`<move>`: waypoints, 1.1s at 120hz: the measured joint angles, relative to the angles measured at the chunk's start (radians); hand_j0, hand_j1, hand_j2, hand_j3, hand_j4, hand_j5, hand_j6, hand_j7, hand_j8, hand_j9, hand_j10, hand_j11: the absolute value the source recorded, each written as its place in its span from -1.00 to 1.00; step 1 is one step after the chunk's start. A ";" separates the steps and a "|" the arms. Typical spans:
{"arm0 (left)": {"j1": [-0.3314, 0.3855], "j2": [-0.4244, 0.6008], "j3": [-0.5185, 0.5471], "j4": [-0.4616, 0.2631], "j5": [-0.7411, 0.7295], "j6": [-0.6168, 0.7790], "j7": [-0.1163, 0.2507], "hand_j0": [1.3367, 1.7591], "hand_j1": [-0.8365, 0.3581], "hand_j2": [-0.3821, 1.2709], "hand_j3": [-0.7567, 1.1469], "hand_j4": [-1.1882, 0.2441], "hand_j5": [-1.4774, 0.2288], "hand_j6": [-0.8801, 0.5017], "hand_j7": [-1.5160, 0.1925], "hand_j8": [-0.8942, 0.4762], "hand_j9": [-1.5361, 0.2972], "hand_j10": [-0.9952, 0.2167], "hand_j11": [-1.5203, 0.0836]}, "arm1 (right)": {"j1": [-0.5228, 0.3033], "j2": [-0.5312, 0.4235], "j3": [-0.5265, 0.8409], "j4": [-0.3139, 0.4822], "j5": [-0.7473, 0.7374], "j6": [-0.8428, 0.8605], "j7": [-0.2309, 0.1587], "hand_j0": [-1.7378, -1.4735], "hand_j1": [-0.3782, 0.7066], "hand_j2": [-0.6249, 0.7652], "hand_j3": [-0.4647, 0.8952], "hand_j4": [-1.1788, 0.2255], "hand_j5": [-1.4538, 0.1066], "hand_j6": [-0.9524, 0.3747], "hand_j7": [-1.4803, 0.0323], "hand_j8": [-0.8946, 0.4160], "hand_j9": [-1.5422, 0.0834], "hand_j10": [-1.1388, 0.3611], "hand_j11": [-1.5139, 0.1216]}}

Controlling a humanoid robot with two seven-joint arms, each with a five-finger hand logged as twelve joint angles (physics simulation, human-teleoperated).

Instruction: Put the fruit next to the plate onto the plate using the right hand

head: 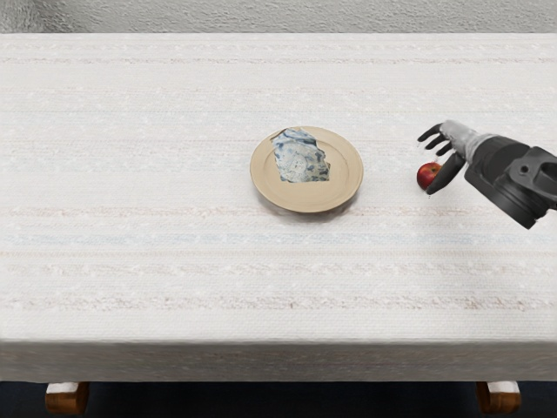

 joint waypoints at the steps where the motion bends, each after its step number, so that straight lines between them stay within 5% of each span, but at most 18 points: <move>1: 0.000 0.000 0.000 0.000 0.000 0.000 0.000 0.52 0.96 -0.54 -0.21 0.64 0.72 0.26 0.76 0.29 0.66 0.63 0.88 | 0.000 0.000 -0.001 0.000 -0.002 -0.006 0.000 -0.40 -0.23 -0.19 -0.32 0.21 0.32 -0.06 0.40 -0.14 0.38 0.08 0.34; 132: 0.000 0.000 0.000 0.000 0.000 0.000 0.000 0.52 0.96 -0.54 -0.21 0.65 0.72 0.26 0.76 0.29 0.66 0.63 0.88 | -0.075 0.157 -0.033 -0.191 -0.049 -0.156 0.000 -0.40 0.00 -0.22 -0.32 0.07 0.15 -0.21 0.22 -0.29 0.21 -0.06 0.17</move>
